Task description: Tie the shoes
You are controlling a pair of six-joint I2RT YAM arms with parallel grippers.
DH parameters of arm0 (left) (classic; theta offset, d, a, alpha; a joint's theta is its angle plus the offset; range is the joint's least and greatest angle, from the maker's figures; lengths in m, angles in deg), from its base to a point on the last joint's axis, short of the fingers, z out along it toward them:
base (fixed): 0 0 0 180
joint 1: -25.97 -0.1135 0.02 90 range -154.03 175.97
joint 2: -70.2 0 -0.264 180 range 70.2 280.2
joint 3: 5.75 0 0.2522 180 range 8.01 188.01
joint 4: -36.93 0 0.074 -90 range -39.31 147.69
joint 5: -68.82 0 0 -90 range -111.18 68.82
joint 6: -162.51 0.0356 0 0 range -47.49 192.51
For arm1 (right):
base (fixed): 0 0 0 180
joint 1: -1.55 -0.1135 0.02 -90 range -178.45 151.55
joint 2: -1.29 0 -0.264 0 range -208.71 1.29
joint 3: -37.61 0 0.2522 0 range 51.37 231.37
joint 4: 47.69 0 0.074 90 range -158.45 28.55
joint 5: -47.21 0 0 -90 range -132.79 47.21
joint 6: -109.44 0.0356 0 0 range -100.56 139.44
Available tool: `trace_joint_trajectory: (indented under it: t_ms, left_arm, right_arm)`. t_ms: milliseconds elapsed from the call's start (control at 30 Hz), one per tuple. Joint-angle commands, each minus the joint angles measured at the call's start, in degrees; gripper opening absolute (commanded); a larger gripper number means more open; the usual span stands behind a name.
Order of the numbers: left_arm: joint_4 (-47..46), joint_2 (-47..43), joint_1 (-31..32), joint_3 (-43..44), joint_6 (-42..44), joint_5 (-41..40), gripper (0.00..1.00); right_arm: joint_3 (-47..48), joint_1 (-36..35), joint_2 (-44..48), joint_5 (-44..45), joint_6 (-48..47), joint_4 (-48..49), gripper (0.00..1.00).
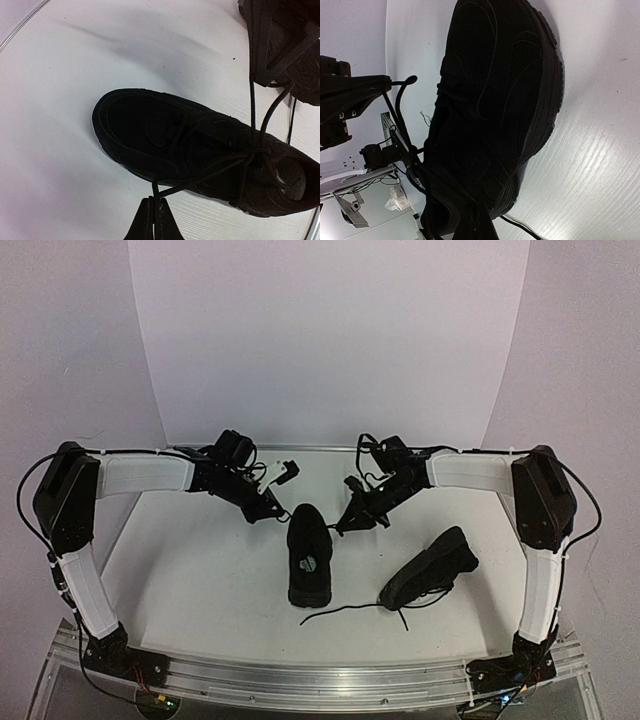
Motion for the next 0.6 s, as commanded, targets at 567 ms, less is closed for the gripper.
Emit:
trace_joint_trajectory:
  t_ms: [567]
  left_arm:
    - [-3.32,-2.9,-1.31,0.29,-2.98,-9.53,0.0]
  right_arm:
    - [-0.41,0.23,2.86,0.66,-1.03,-0.31,0.0]
